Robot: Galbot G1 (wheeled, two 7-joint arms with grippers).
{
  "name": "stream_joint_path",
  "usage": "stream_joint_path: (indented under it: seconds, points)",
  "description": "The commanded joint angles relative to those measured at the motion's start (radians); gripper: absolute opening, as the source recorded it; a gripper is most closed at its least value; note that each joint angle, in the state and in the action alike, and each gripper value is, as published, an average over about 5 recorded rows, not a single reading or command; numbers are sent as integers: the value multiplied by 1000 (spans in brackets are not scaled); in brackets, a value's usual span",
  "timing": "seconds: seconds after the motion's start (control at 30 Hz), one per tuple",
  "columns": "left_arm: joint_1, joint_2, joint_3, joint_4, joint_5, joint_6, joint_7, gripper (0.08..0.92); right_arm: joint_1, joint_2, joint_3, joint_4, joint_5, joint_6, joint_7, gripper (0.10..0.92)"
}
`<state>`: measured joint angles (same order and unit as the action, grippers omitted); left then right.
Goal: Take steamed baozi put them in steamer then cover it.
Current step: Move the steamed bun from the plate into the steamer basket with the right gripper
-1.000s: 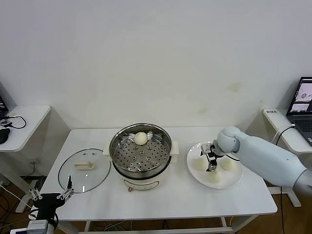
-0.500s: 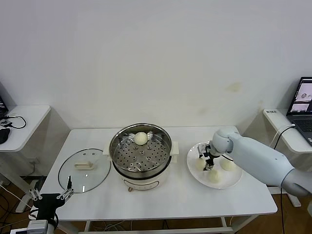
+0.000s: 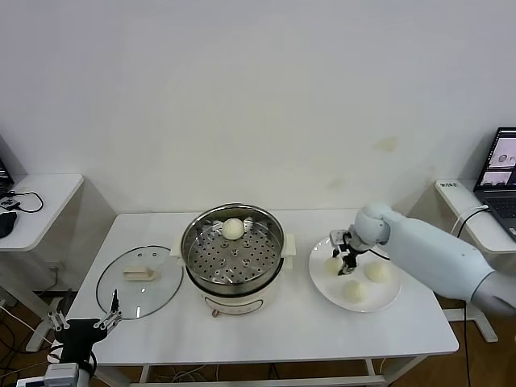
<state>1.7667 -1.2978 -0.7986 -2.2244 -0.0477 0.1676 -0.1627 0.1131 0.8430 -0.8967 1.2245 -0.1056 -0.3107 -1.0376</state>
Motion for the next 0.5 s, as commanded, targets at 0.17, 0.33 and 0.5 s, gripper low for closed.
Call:
stream_joint_path:
  seconds: [0.17, 0.33, 0.5]
  points:
    - [-2, 5, 5, -8, -1, 2, 1, 823, 371, -32, -176, 123, 232, -49, -2, 574]
    - [-7, 11, 7, -12, -4, 3, 2, 823, 517, 28, -234, 165, 362, -99, 24, 577]
    - [-11, 15, 7, -11, -7, 4, 2, 823, 585, 138, -264, 181, 481, -166, 62, 578]
